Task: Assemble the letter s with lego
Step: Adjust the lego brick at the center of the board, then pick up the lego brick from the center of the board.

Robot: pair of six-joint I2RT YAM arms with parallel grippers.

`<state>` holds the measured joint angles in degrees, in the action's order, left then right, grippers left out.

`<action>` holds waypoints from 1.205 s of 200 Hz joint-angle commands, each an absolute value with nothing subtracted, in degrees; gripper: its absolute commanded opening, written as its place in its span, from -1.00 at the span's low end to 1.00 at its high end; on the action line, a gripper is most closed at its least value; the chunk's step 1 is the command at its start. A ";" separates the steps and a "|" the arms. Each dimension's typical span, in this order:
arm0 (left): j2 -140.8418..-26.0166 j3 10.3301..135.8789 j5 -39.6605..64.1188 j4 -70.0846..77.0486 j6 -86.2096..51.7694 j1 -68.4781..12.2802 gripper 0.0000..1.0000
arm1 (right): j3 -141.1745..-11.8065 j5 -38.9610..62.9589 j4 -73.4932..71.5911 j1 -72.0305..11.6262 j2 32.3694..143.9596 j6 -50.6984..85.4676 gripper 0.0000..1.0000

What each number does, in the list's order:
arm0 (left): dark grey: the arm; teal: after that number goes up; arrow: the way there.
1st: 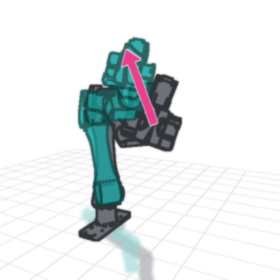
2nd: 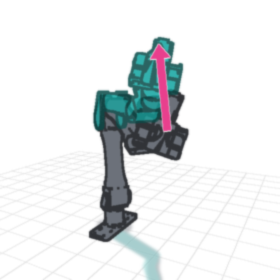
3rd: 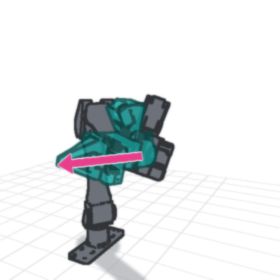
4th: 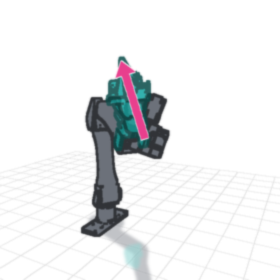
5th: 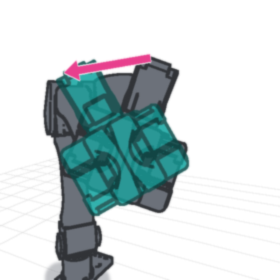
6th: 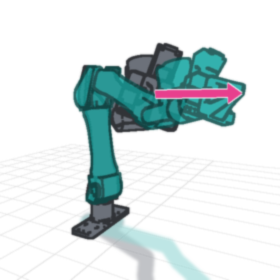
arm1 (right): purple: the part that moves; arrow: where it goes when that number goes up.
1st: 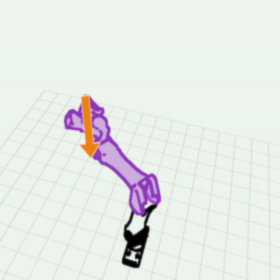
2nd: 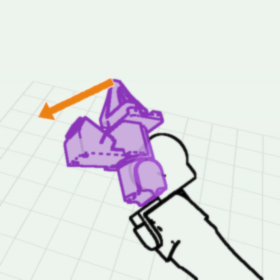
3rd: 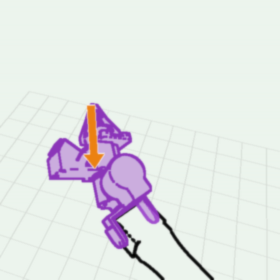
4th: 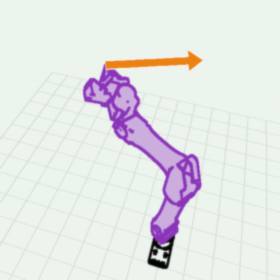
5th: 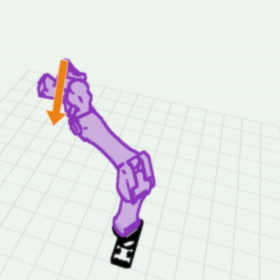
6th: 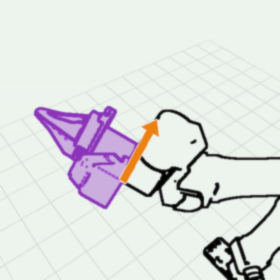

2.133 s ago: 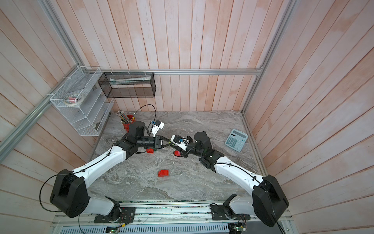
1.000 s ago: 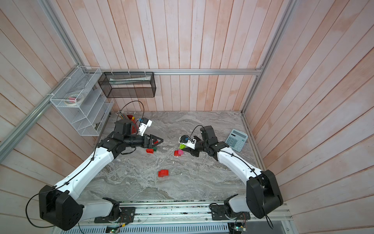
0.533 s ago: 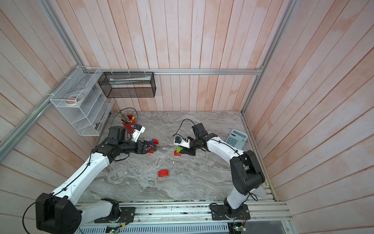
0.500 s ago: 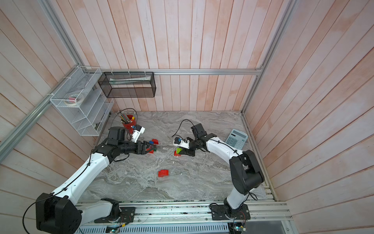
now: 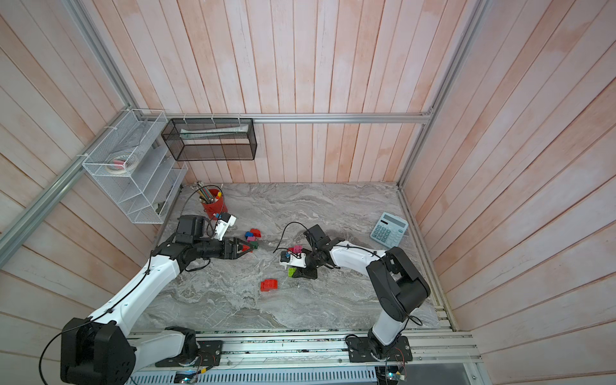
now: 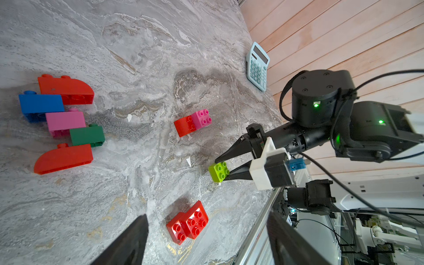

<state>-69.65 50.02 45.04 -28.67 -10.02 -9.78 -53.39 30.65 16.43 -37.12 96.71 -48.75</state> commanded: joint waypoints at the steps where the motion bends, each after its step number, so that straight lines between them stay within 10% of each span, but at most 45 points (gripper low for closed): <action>1: -69.04 49.13 46.67 -27.07 -8.62 -9.49 0.69 | -52.56 26.47 14.05 -37.94 98.46 -47.55 -0.70; 241: -69.59 47.99 48.78 -27.34 -7.12 -9.14 0.70 | -55.22 24.19 14.74 -40.43 100.81 -46.41 -0.17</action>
